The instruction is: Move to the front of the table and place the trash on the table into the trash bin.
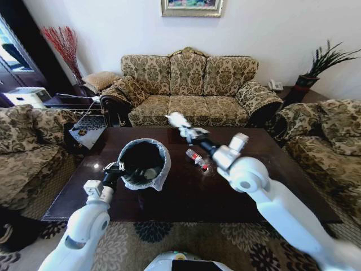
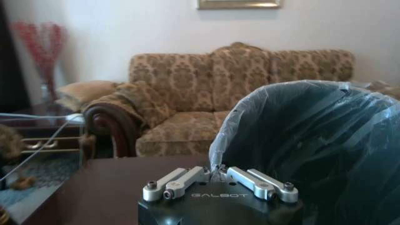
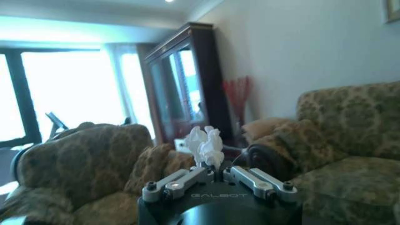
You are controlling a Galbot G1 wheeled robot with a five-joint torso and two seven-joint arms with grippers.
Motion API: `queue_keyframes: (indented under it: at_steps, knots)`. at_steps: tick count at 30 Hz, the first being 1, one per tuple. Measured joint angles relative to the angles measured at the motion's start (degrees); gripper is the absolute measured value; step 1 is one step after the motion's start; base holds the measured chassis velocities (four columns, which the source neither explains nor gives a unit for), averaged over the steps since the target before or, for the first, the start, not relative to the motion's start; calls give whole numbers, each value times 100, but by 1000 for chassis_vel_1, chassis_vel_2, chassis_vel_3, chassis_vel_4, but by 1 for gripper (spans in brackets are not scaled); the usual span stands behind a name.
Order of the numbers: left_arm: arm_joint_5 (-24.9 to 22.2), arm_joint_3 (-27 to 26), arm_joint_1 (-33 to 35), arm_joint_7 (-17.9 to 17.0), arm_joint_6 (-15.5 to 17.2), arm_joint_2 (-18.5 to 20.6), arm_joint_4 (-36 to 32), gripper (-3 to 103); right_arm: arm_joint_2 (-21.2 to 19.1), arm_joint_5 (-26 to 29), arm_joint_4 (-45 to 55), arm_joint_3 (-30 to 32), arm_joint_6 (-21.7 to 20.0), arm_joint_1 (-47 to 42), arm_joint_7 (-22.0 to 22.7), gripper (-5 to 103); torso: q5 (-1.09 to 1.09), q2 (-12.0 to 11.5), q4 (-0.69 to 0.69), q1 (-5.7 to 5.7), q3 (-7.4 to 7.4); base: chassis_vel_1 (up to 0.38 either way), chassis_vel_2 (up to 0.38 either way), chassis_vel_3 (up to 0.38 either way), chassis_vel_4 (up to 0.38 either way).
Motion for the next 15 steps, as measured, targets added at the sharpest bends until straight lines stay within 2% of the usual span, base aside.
queue_keyframes:
  at_steps: [1, 3, 4, 6, 8, 10, 11, 12, 15]
  knots:
    - [0, 0, 0, 0, 0, 0, 0, 2, 0, 0, 0, 0, 0, 0, 0, 0, 0, 0, 0, 0, 0, 0, 0, 0, 0]
    - [-383, -26, -219, -96, 237, 433, -20, 2, 197, -42, -162, -535, -40, 385, 10, 0, 2, 0, -1, 0, 0, 0, 0, 0, 0]
    - [-383, -26, -219, -96, 237, 433, -20, 2, 197, -42, -162, -535, -40, 385, 10, 0, 2, 0, -1, 0, 0, 0, 0, 0, 0]
    - [-737, -27, -476, -190, 449, 771, -20, 2, 373, -246, -368, -994, -174, 666, 10, 1, 2, 0, -2, 1, 0, 0, 0, 0, 0]
    - [-805, -24, -524, -215, 489, 813, -19, 2, 402, -323, -424, -1078, -228, 725, 6, 1, 1, 0, -2, 1, 0, 0, 0, 0, 0]
    - [-971, -11, -633, -285, 605, 872, -10, 2, 426, -500, -534, -1248, -296, 845, 0, 12, 2, 0, -2, 1, 0, 0, 0, 0, 0]
    - [-994, -3, -647, -287, 619, 871, 4, 2, 422, -565, -561, -1284, -299, 883, -3, 17, 1, 0, -2, 1, 0, 0, 0, 0, 0]
    - [-994, -3, -647, -287, 619, 871, 4, 2, 422, -565, -561, -1284, -299, 883, -3, 17, 1, 0, -2, 1, 0, 0, 0, 0, 0]
    - [-1005, 19, -683, -285, 623, 814, 83, 2, 377, -791, -663, -1386, -239, 974, -46, 33, 2, 0, -2, 0, 0, 0, 0, 0, 0]
